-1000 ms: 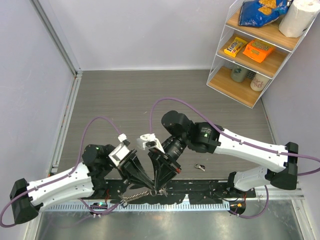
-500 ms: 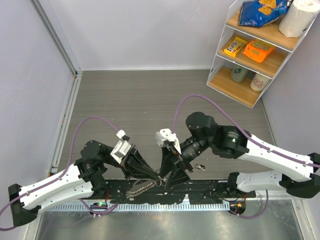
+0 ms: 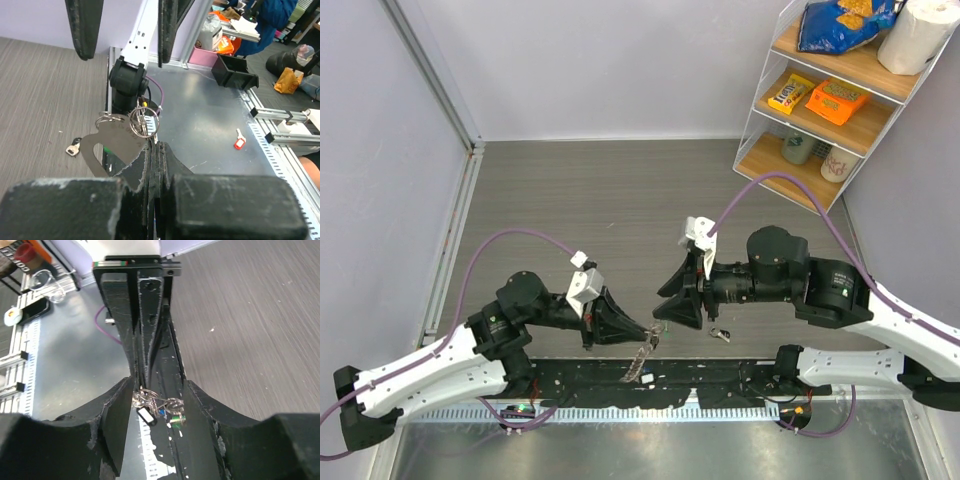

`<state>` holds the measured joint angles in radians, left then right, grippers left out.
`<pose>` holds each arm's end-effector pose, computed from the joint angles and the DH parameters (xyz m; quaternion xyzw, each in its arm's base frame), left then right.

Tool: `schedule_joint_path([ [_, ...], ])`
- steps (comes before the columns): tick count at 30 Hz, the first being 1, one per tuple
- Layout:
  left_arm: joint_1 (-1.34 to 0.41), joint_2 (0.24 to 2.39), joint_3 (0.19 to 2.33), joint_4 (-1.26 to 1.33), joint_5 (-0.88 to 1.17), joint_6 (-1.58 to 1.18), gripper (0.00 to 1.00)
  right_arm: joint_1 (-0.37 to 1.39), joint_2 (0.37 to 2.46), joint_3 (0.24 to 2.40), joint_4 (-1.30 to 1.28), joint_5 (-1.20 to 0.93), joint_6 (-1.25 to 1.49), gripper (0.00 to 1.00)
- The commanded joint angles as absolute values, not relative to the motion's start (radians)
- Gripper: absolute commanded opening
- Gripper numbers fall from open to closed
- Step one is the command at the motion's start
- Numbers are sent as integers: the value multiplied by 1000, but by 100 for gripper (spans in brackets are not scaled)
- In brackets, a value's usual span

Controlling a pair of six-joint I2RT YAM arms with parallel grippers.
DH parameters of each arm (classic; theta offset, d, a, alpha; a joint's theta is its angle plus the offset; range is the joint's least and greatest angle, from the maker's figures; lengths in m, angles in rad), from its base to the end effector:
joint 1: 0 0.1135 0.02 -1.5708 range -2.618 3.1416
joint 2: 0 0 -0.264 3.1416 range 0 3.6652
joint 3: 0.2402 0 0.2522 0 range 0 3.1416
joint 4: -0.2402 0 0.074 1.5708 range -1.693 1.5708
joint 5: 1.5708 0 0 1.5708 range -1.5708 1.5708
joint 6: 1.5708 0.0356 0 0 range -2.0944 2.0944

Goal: Put the keys on the keyring

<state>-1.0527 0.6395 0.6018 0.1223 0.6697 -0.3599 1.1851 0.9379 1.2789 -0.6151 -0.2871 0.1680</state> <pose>0.0584 -0.1471 0.3304 0.4446 0.5189 -0.6205 0.3848 0.0579 0.1694 0.4356 -0.4596 0.6470 0.4631 0.3946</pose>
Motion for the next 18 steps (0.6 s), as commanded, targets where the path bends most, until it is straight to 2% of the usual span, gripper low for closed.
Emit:
schedule_joint_path([
  [1,-1057,629,663,94,624,-336,0,1184,939,1293,-627,-158,180,50],
  [7,-1057,626,676,46,585,-327,0,1184,953,1293,-632,-225,140,50],
  [18,-1057,629,756,-93,439,-348,0,1198,953,1322,-719,-491,9,48],
])
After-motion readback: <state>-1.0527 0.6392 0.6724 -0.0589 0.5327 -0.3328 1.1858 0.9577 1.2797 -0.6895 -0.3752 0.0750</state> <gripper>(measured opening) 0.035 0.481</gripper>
